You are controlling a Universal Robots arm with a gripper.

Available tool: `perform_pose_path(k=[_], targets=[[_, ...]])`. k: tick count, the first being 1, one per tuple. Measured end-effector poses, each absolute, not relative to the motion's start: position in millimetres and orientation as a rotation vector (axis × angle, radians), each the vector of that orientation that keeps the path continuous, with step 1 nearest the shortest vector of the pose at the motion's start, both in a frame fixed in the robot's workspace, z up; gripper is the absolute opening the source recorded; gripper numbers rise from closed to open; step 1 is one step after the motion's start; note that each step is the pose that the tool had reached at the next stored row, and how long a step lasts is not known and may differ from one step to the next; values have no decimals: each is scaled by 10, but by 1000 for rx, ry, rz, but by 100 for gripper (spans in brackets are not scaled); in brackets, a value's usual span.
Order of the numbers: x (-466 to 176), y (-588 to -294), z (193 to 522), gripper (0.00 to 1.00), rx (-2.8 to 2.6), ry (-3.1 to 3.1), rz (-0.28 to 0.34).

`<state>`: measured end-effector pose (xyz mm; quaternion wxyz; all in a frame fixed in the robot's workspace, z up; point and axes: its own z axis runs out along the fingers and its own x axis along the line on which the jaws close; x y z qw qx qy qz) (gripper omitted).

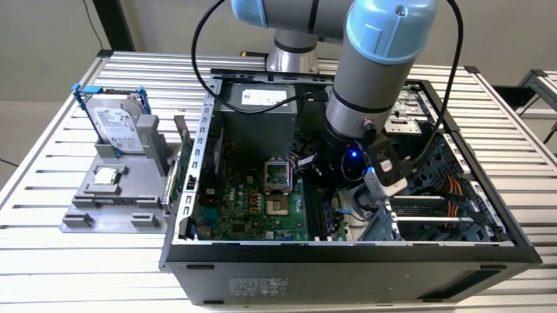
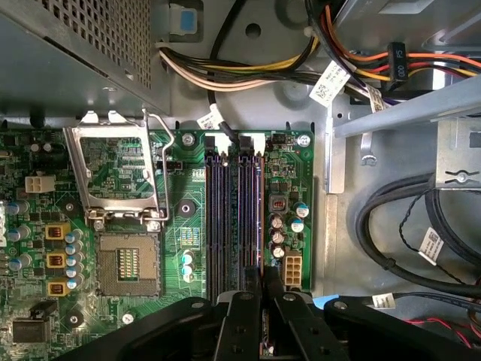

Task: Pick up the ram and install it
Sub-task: 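Insert the ram into the slot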

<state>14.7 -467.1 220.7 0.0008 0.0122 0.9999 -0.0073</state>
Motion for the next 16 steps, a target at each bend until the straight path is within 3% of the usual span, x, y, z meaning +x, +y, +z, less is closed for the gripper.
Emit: perform_pose_path(k=[16], targets=[[148, -4670, 2196, 0, 38, 3140, -22]])
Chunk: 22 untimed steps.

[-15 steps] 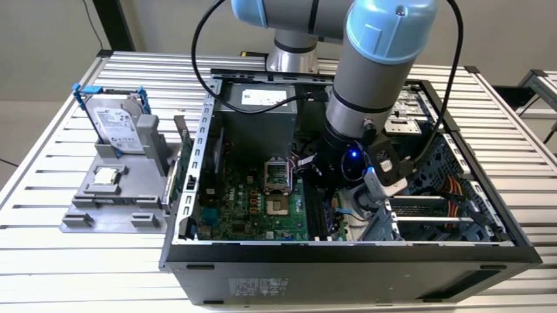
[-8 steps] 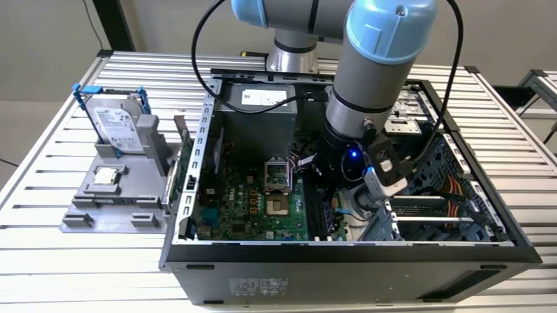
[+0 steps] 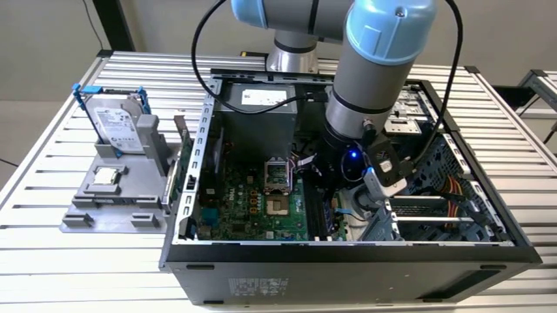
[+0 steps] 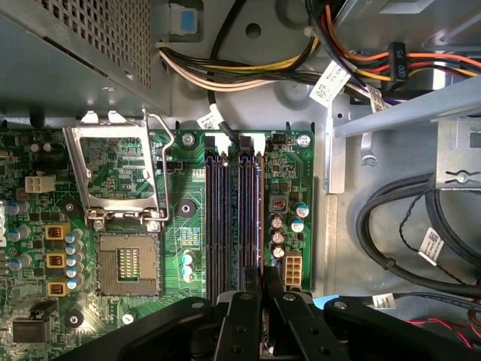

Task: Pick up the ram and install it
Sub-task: 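Insert the ram into the slot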

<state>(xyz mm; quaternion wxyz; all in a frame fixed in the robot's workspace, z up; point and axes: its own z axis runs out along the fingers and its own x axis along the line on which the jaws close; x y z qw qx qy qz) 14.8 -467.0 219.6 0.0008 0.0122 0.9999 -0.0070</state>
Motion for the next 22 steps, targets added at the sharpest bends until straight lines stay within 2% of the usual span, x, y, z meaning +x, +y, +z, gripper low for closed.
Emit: perform_pose_path(k=[11, 12, 22], targets=[[148, -4671, 2144, 0, 38, 3140, -22], [148, -4671, 2143, 100, 38, 3140, -22], [148, -4671, 2138, 100, 38, 3140, -22]])
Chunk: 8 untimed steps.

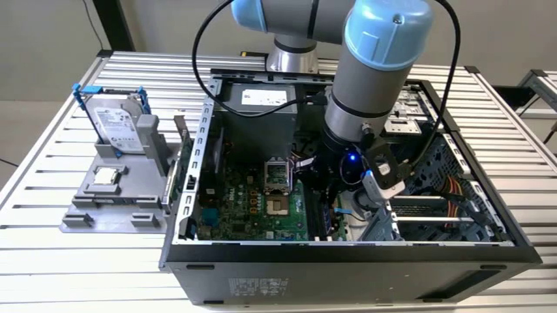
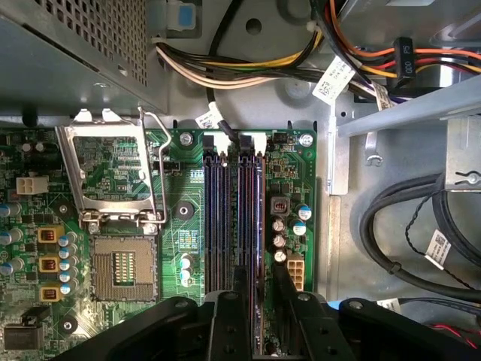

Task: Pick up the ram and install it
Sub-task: 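Insert the ram into the slot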

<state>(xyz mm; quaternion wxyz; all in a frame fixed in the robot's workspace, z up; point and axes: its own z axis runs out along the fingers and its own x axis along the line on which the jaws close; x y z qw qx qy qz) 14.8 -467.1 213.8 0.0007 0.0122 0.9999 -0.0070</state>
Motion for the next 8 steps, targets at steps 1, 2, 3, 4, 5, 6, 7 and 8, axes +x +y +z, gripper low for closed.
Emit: perform_pose_path(k=[1, 2, 3, 4, 5, 6, 7, 8], targets=[[148, -4671, 2139, 100, 38, 3140, -22], [148, -4672, 2155, 100, 38, 3140, -23], [148, -4671, 2177, 100, 39, 3140, -23], [148, -4671, 2195, 100, 39, 3140, -22], [148, -4671, 2214, 100, 39, 3140, -22], [148, -4671, 2238, 100, 39, 3140, -22], [148, -4671, 2269, 100, 39, 3140, -22], [148, -4671, 2304, 100, 39, 3140, -22]])
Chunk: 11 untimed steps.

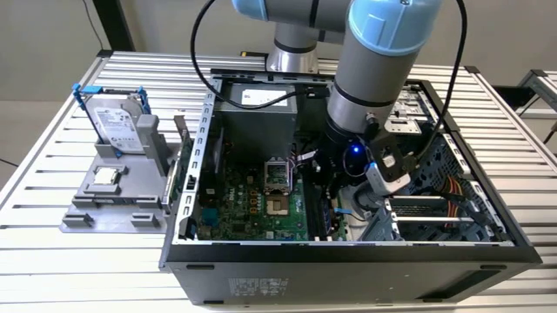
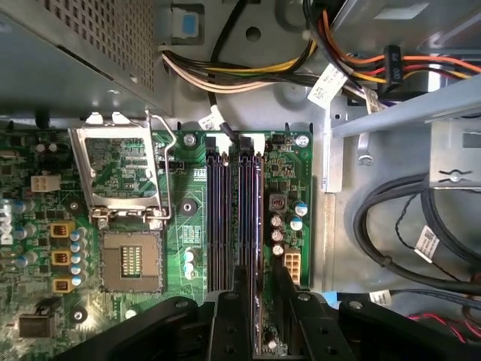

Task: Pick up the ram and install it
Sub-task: 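Insert the ram into the slot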

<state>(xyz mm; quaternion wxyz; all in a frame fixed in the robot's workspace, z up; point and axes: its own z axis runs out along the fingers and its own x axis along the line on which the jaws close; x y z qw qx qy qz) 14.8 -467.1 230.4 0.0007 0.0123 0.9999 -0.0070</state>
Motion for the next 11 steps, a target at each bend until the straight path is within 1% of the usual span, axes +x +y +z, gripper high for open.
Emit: perform_pose_path(k=[5, 10, 11], targets=[[148, -4672, 2447, 100, 39, 3140, -22], [148, -4674, 2461, 100, 39, 3140, -22], [148, -4674, 2461, 0, 39, 3140, -22]])
